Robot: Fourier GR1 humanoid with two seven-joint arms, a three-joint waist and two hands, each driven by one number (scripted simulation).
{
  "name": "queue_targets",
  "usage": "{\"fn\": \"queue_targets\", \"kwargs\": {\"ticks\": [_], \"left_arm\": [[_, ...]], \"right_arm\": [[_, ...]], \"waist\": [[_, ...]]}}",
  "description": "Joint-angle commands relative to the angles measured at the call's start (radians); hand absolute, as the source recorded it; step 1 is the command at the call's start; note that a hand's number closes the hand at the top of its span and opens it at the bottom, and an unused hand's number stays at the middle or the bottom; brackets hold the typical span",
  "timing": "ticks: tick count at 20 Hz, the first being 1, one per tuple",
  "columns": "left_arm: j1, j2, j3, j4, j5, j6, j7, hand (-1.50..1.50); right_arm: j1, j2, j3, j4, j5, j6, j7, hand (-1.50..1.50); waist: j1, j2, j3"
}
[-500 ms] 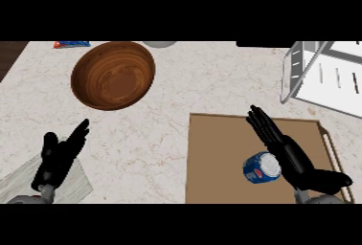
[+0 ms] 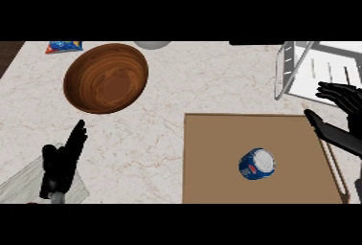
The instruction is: Pick the can from the tray and place it in the tiered basket
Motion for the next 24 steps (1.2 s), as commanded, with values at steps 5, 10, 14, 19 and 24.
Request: {"fn": "queue_targets", "kwargs": {"ticks": [5, 10, 14, 19, 24], "left_arm": [[0.003, -0.116, -0.022, 0.078, -0.074, 0.056, -0.100, 0.00], [0.048, -0.096, -0.031, -0.017, -0.078, 0.078, -0.054, 0.00], [0.061, -0.088, -0.035, -0.044, -0.075, 0.071, -0.036, 0.00], [0.026, -0.111, -0.040, -0.009, -0.091, 0.079, -0.043, 0.00], [0.026, -0.120, -0.059, -0.039, -0.106, 0.073, -0.031, 0.00]], "right_arm": [[0.158, 0.044, -0.191, -0.164, -0.129, -0.027, 0.015, -1.50], [0.276, -0.147, -0.098, -0.340, -0.038, 0.059, 0.252, -1.50], [0.314, -0.331, -0.052, -0.451, -0.011, 0.184, 0.427, -1.50], [0.330, -0.487, -0.044, -0.604, 0.111, 0.218, 0.599, -1.50], [0.280, -0.507, 0.091, -0.789, 0.294, 0.141, 0.880, -1.50]], "waist": [[0.015, 0.006, 0.003], [0.005, 0.001, 0.001], [0.008, -0.003, -0.001], [0.006, 0.003, 0.000], [0.028, 0.006, 0.001]]}}
